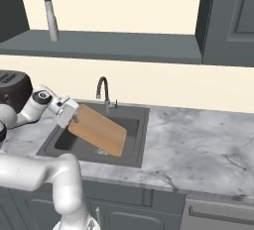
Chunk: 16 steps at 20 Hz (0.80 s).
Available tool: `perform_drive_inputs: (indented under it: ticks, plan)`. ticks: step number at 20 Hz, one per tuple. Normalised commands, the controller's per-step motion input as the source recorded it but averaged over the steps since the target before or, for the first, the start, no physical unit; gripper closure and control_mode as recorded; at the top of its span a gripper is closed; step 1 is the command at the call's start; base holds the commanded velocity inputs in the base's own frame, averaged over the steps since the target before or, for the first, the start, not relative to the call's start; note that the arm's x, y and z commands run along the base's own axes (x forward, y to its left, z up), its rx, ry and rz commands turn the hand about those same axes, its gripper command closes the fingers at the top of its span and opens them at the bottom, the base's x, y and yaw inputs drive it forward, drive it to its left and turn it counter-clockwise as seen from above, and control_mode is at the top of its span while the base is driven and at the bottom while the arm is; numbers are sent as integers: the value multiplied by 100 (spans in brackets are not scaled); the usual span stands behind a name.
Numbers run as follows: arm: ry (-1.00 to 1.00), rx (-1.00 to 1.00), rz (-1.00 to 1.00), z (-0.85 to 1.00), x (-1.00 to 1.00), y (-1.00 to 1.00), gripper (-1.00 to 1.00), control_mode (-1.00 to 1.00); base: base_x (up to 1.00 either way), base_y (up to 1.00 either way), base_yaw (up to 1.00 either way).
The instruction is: Move the cutting board and knife to the sink. Then move spray from the shelves to the counter.
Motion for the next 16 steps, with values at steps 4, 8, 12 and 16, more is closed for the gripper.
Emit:
perform_drive_inputs:
  ticks: [4,8,12,16]
  plan:
    - [0,2,0,-20,10,-26,100,-100,0,0,0]
    - [0,1,0,-21,12,-25,100,-100,0,0,0]
    - [0,0,0,-19,16,-23,100,-100,0,0,0]
    - [0,1,0,-17,17,-20,100,-100,0,0,0]
